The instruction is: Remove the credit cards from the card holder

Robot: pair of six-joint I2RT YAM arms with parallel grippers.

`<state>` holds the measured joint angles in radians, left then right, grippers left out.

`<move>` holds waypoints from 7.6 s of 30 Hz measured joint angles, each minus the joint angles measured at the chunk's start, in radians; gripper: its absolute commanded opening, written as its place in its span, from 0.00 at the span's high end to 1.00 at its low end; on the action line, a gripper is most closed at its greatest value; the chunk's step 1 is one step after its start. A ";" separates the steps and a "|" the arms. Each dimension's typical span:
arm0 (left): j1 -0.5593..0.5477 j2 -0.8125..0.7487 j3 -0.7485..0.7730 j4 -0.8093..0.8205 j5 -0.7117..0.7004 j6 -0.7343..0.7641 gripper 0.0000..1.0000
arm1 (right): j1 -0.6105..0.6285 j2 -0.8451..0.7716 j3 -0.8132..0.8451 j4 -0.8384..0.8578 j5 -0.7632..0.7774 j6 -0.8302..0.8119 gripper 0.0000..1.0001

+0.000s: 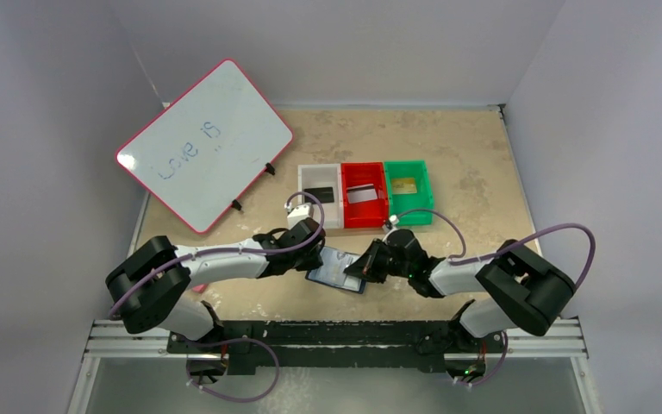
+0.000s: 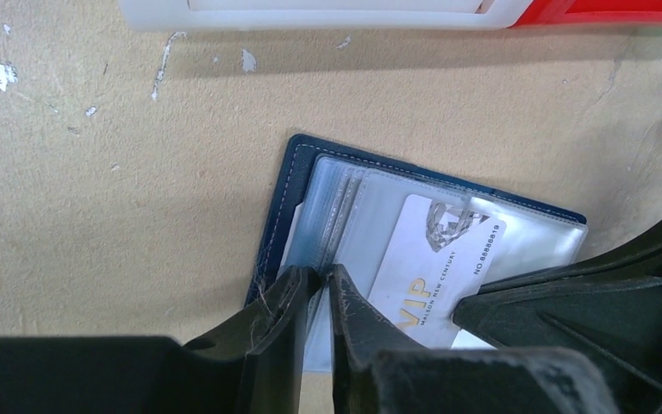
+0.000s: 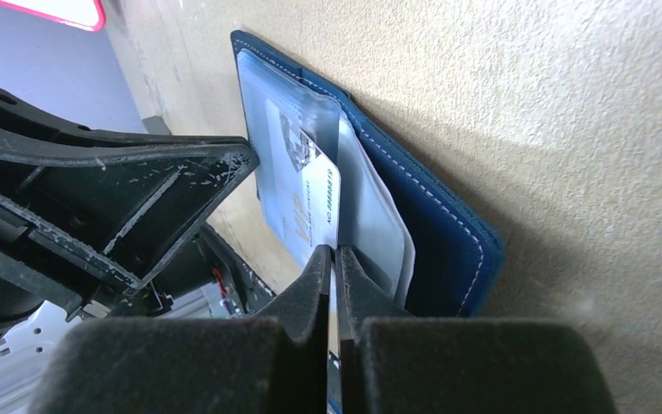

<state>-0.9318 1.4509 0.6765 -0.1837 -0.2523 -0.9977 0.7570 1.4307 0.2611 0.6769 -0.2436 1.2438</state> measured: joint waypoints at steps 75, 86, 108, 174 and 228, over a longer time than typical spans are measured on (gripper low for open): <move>-0.014 0.050 0.063 0.018 0.089 0.014 0.80 | -0.005 0.255 -0.204 0.656 -0.008 0.193 1.00; -0.014 0.049 0.063 0.015 0.089 0.014 0.79 | -0.005 -0.027 -0.181 0.294 0.048 0.140 1.00; -0.014 0.014 0.064 -0.043 0.088 0.015 0.69 | -0.005 -0.710 0.172 -0.597 0.535 -0.466 1.00; -0.039 0.018 0.090 -0.032 0.197 0.060 0.68 | -0.123 0.282 0.631 -0.312 0.648 -0.809 1.00; -0.071 0.029 0.096 0.018 0.251 0.075 0.68 | -0.137 0.448 0.805 -0.452 0.497 -1.984 0.52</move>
<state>-1.0027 1.4796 0.7723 -0.1658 -0.0010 -0.9230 0.6205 1.8790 1.0657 0.2253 0.2539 -0.7403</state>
